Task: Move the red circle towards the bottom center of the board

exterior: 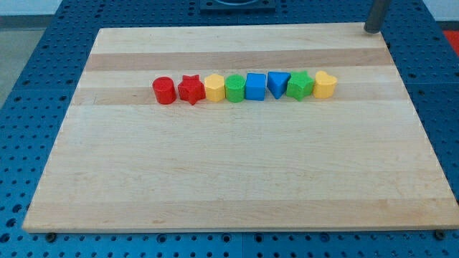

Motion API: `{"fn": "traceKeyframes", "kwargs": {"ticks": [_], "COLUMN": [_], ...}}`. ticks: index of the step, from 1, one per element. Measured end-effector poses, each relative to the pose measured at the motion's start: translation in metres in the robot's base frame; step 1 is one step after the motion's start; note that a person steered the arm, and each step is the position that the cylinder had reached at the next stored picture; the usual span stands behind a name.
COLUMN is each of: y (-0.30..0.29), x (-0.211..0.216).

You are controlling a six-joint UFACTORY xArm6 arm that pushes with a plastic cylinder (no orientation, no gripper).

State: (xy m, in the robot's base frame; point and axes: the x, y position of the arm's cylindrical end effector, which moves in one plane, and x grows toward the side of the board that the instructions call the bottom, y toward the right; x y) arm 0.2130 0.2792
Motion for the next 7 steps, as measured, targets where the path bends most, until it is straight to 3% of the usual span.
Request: {"fn": "traceKeyframes", "kwargs": {"ticks": [1, 2, 3, 6, 7], "y": [-0.002, -0.046, -0.120, -0.431, -0.461], "x": [0.000, 0.007, 0.016, 0.070, 0.108]}}
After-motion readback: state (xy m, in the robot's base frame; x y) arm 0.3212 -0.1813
